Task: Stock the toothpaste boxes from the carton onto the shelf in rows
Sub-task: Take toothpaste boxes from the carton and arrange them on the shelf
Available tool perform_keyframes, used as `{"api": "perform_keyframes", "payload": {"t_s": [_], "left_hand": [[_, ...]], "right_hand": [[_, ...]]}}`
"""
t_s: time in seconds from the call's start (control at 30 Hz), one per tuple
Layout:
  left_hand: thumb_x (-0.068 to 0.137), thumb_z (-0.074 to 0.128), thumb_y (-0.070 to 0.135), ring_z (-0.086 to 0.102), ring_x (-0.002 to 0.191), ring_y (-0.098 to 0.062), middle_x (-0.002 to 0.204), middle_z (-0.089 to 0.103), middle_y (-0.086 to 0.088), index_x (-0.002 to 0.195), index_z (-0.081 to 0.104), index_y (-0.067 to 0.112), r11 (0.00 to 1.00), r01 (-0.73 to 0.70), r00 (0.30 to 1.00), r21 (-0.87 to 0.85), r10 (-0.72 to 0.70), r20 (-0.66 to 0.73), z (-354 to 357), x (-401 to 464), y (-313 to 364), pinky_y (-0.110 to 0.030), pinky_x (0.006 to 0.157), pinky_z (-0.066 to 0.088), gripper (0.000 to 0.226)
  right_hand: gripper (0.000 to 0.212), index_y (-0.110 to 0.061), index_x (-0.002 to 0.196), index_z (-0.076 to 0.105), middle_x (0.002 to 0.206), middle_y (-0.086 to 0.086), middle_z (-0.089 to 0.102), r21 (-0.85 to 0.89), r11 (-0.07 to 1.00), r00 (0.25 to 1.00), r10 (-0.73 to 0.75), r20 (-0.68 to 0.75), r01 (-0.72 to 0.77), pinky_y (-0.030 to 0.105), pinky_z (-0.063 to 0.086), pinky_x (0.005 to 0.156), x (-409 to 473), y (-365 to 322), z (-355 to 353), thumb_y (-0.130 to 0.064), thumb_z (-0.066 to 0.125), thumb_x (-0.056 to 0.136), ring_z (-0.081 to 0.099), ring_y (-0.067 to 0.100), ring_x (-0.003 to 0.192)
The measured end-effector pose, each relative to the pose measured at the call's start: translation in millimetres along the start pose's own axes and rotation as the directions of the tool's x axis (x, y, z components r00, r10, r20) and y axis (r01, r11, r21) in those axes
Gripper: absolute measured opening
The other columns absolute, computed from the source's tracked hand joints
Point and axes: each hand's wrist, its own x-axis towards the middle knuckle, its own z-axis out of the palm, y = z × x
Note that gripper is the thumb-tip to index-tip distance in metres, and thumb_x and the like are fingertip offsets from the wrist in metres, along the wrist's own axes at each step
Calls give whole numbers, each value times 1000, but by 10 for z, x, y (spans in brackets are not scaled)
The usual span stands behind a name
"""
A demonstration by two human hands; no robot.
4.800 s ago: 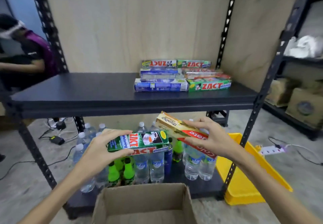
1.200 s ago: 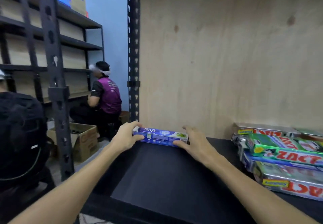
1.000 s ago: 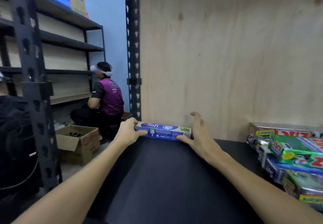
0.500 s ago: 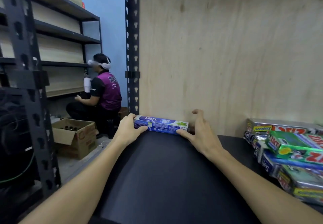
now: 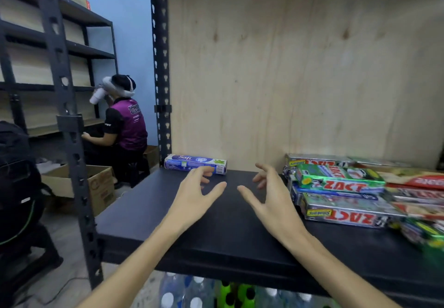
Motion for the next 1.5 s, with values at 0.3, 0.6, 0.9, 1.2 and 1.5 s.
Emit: {"api": "perform_keyframes", "payload": {"t_s": [0.3, 0.6, 0.9, 1.2, 1.5], "left_hand": [[93, 67, 45, 56, 115, 3, 130, 60, 11, 132, 59, 22, 992, -50, 984, -112, 69, 165, 847, -223, 792, -8, 92, 41, 46], [91, 69, 45, 45, 129, -1, 148, 51, 10, 148, 44, 23, 992, -77, 964, -95, 98, 246, 1350, 279, 1256, -21, 100, 36, 65], [90, 71, 38, 59, 117, -5, 123, 60, 18, 136, 55, 30, 986, 50, 952, -158, 0, 306, 1605, 527, 1119, -23, 85, 51, 50], [93, 67, 42, 59, 116, 0, 116, 67, 25, 124, 64, 35, 983, -47, 960, -177, 94, 265, 1180, 279, 1074, -32, 106, 43, 32], [83, 68, 56, 43, 120, -2, 116, 63, 19, 117, 64, 43, 981, -177, 919, -83, 195, 343, 873, -448, 1020, -25, 90, 37, 36]], "right_hand": [[61, -22, 139, 49, 122, -6, 59, -365, 931, 992, -28, -119, -17, 37, 48, 95, -465, 469, -1381, -58, 61, 90, 55, 14, 112], [61, -25, 140, 51, 136, 2, 56, -692, 706, 984, 33, -177, -148, 42, 33, 91, -212, 1099, -2280, -59, 60, 91, 44, 27, 121], [66, -33, 152, 40, 148, 1, 53, -586, 783, 948, 309, 73, -209, 51, 14, 118, 256, 1446, -2380, -55, 60, 93, 26, 30, 145], [63, -38, 134, 57, 136, -14, 58, -498, 859, 982, 174, 68, -118, 35, 15, 93, -81, 1132, -2475, -73, 58, 81, 32, 16, 133], [71, -45, 119, 64, 131, -24, 52, -505, 860, 951, 211, 225, -72, 41, 18, 103, -727, 833, -2726, -85, 62, 60, 28, 9, 132]]}}
